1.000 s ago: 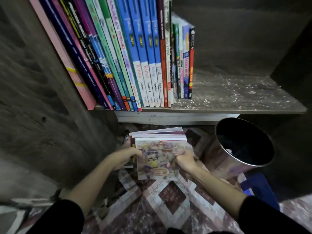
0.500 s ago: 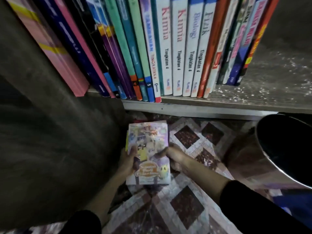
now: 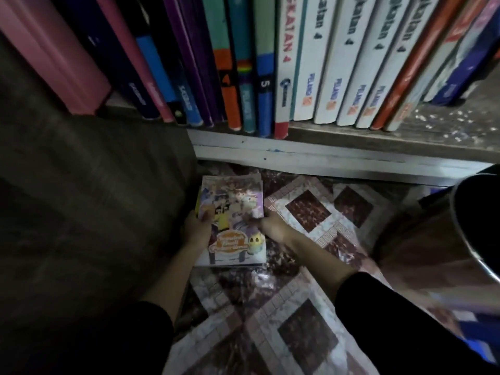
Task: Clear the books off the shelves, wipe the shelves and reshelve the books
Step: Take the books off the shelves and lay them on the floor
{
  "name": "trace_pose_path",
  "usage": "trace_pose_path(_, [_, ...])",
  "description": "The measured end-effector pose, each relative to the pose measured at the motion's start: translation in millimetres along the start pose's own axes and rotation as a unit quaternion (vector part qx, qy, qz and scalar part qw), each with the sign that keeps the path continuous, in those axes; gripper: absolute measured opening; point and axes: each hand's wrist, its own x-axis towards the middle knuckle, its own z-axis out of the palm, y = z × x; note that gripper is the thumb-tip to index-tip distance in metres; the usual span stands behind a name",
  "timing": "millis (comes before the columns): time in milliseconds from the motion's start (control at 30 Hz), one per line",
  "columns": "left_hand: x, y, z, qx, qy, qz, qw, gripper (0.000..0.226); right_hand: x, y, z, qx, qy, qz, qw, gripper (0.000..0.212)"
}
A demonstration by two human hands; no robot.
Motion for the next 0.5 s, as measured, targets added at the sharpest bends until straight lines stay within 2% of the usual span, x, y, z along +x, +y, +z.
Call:
trace_pose_path(133, [10, 1, 3, 0.052, 0.003, 0.001, 0.999, 0.048, 17, 6, 0, -0.173, 0.048, 0.002, 0.984, 0.048])
trace_pose_path(200, [11, 2, 5, 0.087, -0.001, 0.006, 0.996, 0.045, 21, 11, 3, -0.212, 0.08, 0.005, 0.974, 0.057])
trace_pose_path(400, [11, 3, 2, 0.169, -0.027, 0.008, 0.985, 0.044, 15, 12, 9, -0.326, 0.119, 0.029, 0.938, 0.065])
trace_pose_path(500, [6, 4, 3, 0.251, 0.006, 0.018, 0.968, 0.055, 7, 12, 5, -0.333, 0.103, 0.028, 0.937, 0.061])
